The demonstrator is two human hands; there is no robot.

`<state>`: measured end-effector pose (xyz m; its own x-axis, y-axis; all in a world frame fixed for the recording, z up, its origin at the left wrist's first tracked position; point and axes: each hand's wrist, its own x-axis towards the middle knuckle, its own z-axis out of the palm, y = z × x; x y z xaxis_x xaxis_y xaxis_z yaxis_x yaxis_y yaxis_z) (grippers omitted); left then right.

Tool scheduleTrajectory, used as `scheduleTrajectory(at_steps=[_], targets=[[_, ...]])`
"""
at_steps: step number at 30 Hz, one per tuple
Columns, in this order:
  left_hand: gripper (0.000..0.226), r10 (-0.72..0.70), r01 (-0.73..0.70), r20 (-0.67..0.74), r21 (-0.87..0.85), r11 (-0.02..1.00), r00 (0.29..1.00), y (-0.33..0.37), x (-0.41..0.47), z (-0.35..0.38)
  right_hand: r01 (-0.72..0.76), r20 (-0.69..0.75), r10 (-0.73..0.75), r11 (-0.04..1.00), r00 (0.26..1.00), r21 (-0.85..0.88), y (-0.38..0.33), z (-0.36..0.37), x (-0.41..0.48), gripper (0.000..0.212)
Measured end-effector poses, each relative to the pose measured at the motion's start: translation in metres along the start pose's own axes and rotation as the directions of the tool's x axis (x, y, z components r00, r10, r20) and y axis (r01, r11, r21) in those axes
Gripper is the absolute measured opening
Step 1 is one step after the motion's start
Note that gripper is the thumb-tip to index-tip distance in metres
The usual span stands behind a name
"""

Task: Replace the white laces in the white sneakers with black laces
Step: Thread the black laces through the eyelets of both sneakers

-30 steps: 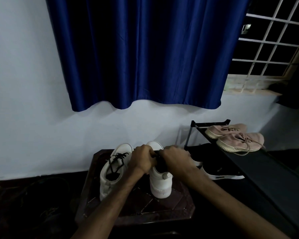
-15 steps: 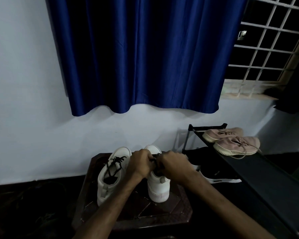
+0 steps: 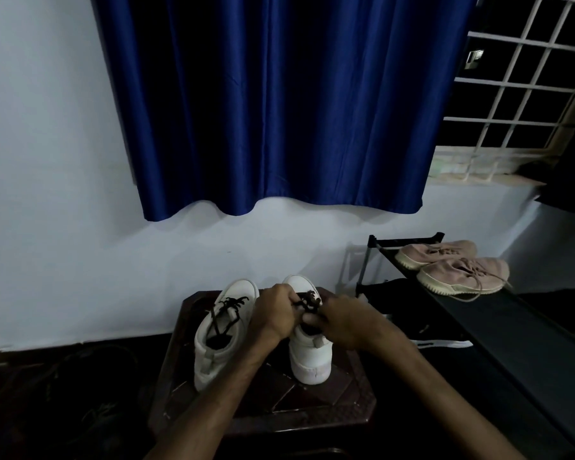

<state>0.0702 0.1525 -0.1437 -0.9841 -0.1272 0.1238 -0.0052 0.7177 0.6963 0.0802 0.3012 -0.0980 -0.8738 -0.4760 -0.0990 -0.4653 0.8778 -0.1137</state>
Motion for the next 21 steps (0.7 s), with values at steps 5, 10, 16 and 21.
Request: scheduleTrajectory(at_steps=[5, 10, 16, 21], targets=[[0.014, 0.1, -0.099, 0.004, -0.135, 0.986, 0.995, -0.01, -0.02, -0.022, 0.083, -0.084, -0.089, 0.994, 0.992, -0.078, 0.005, 0.02, -0.02, 0.021], [0.01, 0.295, -0.155, -0.251, 0.458, 0.875, 0.922, -0.036, -0.065, -0.078, 0.131, -0.221, -0.131, 0.991, 0.966, -0.014, -0.006, 0.036, -0.009, 0.012], [0.029, 0.106, -0.123, 0.061, 0.527, 0.841, 0.992, -0.07, -0.078, -0.097, 0.194, -0.12, -0.192, 0.981, 0.974, 0.006, -0.012, 0.032, 0.01, 0.014], [0.054, 0.097, -0.238, 0.257, 0.604, 0.76, 0.962, -0.074, -0.075, -0.08, 0.212, -0.129, -0.211, 0.977, 0.969, -0.009, -0.022, 0.032, 0.007, 0.016]])
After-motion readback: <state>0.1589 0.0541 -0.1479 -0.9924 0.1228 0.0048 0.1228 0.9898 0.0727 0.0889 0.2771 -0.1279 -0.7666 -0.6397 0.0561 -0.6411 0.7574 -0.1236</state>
